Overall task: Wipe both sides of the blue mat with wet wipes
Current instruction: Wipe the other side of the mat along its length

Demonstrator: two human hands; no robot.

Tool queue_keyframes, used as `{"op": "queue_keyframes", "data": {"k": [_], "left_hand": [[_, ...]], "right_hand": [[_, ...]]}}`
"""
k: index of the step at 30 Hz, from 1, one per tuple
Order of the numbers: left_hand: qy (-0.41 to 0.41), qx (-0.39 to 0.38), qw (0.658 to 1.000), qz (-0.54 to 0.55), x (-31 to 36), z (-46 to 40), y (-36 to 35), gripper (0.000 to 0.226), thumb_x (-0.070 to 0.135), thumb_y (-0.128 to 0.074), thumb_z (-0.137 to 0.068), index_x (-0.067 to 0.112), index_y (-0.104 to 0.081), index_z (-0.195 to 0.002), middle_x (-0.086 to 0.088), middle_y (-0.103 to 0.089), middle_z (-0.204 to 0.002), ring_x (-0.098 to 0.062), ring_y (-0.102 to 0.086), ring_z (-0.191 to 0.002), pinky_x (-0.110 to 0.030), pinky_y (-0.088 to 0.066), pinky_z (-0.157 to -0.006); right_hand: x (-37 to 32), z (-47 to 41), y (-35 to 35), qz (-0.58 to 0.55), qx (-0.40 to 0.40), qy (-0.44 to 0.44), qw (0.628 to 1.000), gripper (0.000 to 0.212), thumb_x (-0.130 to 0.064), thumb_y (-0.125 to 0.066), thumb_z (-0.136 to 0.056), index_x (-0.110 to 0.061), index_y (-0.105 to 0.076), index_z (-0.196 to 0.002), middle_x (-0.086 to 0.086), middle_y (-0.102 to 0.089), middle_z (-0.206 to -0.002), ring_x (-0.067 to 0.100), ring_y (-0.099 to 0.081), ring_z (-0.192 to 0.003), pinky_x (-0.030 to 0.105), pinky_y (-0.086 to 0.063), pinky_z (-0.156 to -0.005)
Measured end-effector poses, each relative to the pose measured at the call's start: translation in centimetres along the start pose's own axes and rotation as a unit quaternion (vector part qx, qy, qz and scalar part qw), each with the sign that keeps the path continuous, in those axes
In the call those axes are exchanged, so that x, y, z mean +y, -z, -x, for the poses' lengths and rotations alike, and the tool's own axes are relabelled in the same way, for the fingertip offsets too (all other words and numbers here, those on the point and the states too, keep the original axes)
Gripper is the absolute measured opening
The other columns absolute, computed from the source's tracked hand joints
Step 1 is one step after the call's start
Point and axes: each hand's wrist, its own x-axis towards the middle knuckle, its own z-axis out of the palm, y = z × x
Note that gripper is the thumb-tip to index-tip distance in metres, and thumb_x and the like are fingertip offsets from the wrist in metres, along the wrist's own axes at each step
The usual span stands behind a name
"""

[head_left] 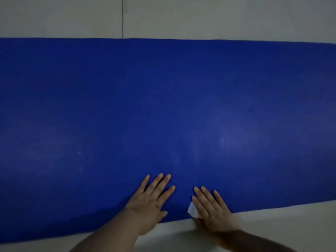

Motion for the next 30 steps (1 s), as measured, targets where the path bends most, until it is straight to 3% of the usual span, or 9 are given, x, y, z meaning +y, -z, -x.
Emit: {"op": "queue_keyframes", "data": {"k": [5,8,9,11,13,17,22,26,30], "left_hand": [[-0.014,-0.044,0.999,0.013,-0.4,0.3,0.8,0.07,0.045,-0.025,-0.103,0.032,0.033,-0.141,0.005,0.057,-0.132,-0.016,0.048,-0.127,-0.045,0.028,-0.108],[-0.027,-0.003,1.0,-0.006,-1.1,0.3,-0.3,0.072,0.049,-0.019,-0.102,0.032,0.043,-0.134,0.007,0.06,-0.131,-0.015,0.052,-0.125,-0.042,0.033,-0.104],[-0.031,0.052,0.998,-0.01,-1.5,0.2,-1.2,0.073,0.049,-0.018,-0.1,0.031,0.042,-0.136,0.004,0.053,-0.14,-0.015,0.049,-0.129,-0.042,0.032,-0.106],[-0.058,0.125,0.99,-0.01,-2.3,-0.1,-2.3,0.077,0.05,-0.026,-0.091,0.023,0.012,-0.153,-0.007,0.005,-0.162,-0.02,0.016,-0.145,-0.046,0.008,-0.114],[-0.069,0.157,0.985,-0.002,-2.3,-0.4,-3.3,0.067,0.052,-0.028,-0.093,0.018,-0.024,-0.15,-0.01,-0.031,-0.155,-0.026,-0.012,-0.145,-0.049,-0.01,-0.111],[-0.063,0.222,0.972,-0.047,-2.6,-1.0,-4.4,0.066,0.054,-0.007,-0.099,0.016,-0.031,-0.147,-0.01,-0.029,-0.156,-0.022,-0.007,-0.149,-0.046,-0.005,-0.116],[-0.066,0.266,0.961,-0.032,-2.4,-0.7,-4.5,0.061,0.049,-0.01,-0.101,0.017,-0.031,-0.148,-0.007,-0.027,-0.157,-0.016,-0.002,-0.149,-0.041,-0.003,-0.118],[-0.072,0.283,0.956,-0.018,-2.6,-0.7,-4.8,0.057,0.04,-0.011,-0.103,0.015,-0.041,-0.144,-0.008,-0.029,-0.156,-0.018,-0.012,-0.147,-0.039,-0.006,-0.118],[-0.055,0.299,0.953,-0.004,-2.3,-0.1,-4.9,0.058,0.037,-0.011,-0.103,0.014,-0.051,-0.138,-0.013,-0.035,-0.152,-0.029,-0.03,-0.139,-0.041,-0.01,-0.116]], "right_hand": [[0.0,0.2,0.6,-0.001,-0.033,0.003,0.999,0.045,-0.027,-0.016,-0.102,-0.014,-0.034,-0.142,0.006,-0.007,-0.159,0.022,-0.01,-0.146,0.042,-0.013,-0.115],[0.0,-0.5,1.7,0.024,-0.104,-0.002,0.994,0.051,-0.037,-0.011,-0.102,-0.015,-0.035,-0.141,0.005,-0.018,-0.157,0.022,-0.01,-0.144,0.043,-0.01,-0.114],[-0.1,-0.6,2.1,0.033,-0.13,-0.005,0.991,0.054,-0.044,-0.012,-0.1,-0.016,-0.036,-0.14,0.005,-0.023,-0.154,0.022,-0.011,-0.143,0.043,-0.01,-0.113],[-0.8,-0.7,3.2,0.032,-0.161,-0.016,0.986,0.062,-0.053,-0.015,-0.097,-0.014,-0.034,-0.141,0.007,-0.026,-0.152,0.026,-0.015,-0.143,0.046,-0.009,-0.112],[-1.8,-0.9,3.7,0.033,-0.155,-0.037,0.987,0.065,-0.056,-0.017,-0.096,-0.013,-0.032,-0.142,0.011,-0.026,-0.153,0.028,-0.019,-0.142,0.048,-0.01,-0.111],[-5.3,-1.7,3.6,-0.008,-0.139,-0.121,0.983,0.057,-0.054,-0.029,-0.094,-0.026,-0.03,-0.144,0.008,-0.026,-0.154,0.031,-0.019,-0.14,0.051,-0.007,-0.111],[-3.7,-0.9,2.5,0.016,-0.108,-0.015,0.994,0.056,-0.047,-0.042,-0.094,-0.031,-0.029,-0.146,-0.004,-0.024,-0.156,0.019,-0.018,-0.144,0.049,-0.007,-0.116],[-1.2,0.2,2.0,0.049,-0.095,0.046,0.993,0.057,-0.033,-0.046,-0.095,-0.028,-0.024,-0.147,-0.004,-0.023,-0.156,0.019,-0.019,-0.144,0.045,-0.006,-0.117],[1.6,2.1,2.5,0.085,-0.116,0.024,0.989,0.085,-0.026,-0.068,-0.083,-0.024,-0.017,-0.15,-0.003,-0.018,-0.156,0.017,-0.019,-0.143,0.044,-0.004,-0.117]]}}
